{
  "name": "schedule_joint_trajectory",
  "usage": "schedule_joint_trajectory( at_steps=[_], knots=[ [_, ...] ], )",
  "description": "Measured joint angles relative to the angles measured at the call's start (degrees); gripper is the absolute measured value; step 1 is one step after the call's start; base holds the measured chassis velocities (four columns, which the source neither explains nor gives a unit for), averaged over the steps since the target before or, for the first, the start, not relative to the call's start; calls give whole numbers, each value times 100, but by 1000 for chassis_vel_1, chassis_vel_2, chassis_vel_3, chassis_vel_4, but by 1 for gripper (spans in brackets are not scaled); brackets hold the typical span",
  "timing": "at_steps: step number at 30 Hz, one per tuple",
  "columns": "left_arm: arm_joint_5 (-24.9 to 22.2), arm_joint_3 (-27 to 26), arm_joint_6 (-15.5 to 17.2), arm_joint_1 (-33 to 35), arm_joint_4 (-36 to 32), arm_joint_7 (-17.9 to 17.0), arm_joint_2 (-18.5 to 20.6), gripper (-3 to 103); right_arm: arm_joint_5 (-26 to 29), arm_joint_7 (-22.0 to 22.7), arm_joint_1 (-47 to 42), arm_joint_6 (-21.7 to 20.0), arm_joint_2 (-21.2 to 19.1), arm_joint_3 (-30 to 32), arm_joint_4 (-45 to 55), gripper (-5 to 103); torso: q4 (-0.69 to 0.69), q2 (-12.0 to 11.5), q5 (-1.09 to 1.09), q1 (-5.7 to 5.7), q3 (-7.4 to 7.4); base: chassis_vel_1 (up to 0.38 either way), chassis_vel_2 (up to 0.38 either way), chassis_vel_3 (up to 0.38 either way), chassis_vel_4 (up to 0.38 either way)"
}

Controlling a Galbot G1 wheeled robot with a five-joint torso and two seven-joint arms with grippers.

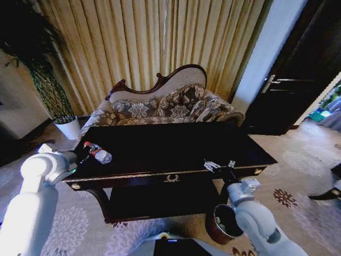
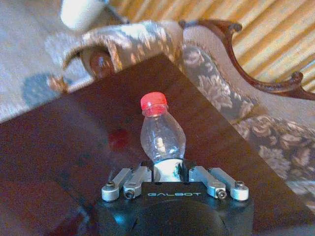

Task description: Move to the front of the table and place the trash on the table into the trash bin.

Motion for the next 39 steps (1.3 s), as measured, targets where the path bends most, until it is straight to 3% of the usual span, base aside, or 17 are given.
schedule_joint_trajectory(
  at_steps=[5, 7, 9, 10, 13, 14, 15, 17, 18, 24, 25, 27, 28, 30, 33, 35, 39],
  knots=[
    [534, -63, 23, 175, -92, 339, 4, 28, 138, 114, 42, 0, -76, -3, 60, 100, -1, 0, 1, 0, 0, 0, 0, 0, 0],
    [1258, -210, 90, 437, -160, 980, 12, 28, 291, 176, 99, -7, -158, 29, 136, 100, 0, 0, 1, 0, 0, 0, 0, 0, 0],
    [1636, -332, 120, 597, -212, 1356, 31, 28, 372, 187, 130, -16, -227, 61, 176, 100, 1, -1, 0, 0, 0, 0, 0, 0, 0],
    [1636, -332, 120, 597, -212, 1356, 31, 28, 372, 187, 130, -16, -227, 61, 176, 100, 1, -1, 0, 0, 0, 0, 0, 0, 0],
    [2510, -565, 89, 907, -351, 2423, 80, 28, 607, 236, 219, -53, -405, 141, 304, 100, 2, -1, -1, 0, 0, 0, 0, 0, 0],
    [2992, -632, -1, 1013, -419, 2950, 102, 28, 690, 275, 252, -87, -459, 171, 355, 100, 2, -1, -1, 0, 0, 0, 0, 0, 0],
    [2992, -632, -1, 1013, -419, 2950, 102, 28, 690, 275, 252, -87, -459, 171, 355, 100, 2, -1, -1, 0, 0, 0, 0, 0, 0],
    [3570, -676, -174, 1124, -526, 3536, 146, 28, 796, 311, 279, -118, -538, 204, 412, 100, 0, -1, 0, 0, 0, 0, 0, 0, 0],
    [3570, -676, -174, 1124, -526, 3536, 146, 28, 796, 311, 279, -118, -538, 204, 412, 100, 0, -1, 0, 0, 0, 0, 0, 0, 0],
    [4681, -697, -678, 1290, -815, 4613, 339, 28, 1211, 351, 396, -144, -732, 314, 563, 100, -1, -1, 1, 0, 0, 0, 0, 0, 0],
    [4681, -697, -678, 1290, -815, 4613, 339, 28, 1211, 351, 396, -144, -732, 314, 563, 100, -1, -1, 1, 0, 0, 0, 0, 0, 0],
    [5010, -714, -885, 1372, -907, 5062, 439, 28, 1511, 424, 500, -209, -849, 333, 655, 100, -1, -1, 1, 0, 0, 0, 0, 0, 0],
    [5010, -714, -885, 1372, -907, 5062, 439, 28, 1511, 424, 500, -209, -849, 333, 655, 100, -1, -1, 1, 0, 0, 0, 0, 0, 0],
    [5343, -757, -1116, 1455, -996, 5560, 560, 28, 1989, 546, 649, -308, -1002, 324, 780, 100, 0, -1, 1, 0, 0, 0, 0, 0, 0],
    [5548, -761, -1247, 1493, -1005, 5770, 623, 28, 2229, 574, 721, -349, -1119, 278, 842, 100, 0, -1, 1, 0, 0, 0, 0, 0, 0],
    [5914, -736, -1646, 1586, -1006, 6179, 738, 28, 2587, 591, 845, -392, -1280, 125, 937, 100, 0, -1, 1, 0, 0, 0, 0, 0, 0],
    [6256, -640, -2134, 1655, -993, 6692, 903, 28, 3043, 598, 1007, -450, -1351, -78, 959, 100, -1, -1, 1, 0, 0, 0, 0, 0, 0]
  ],
)
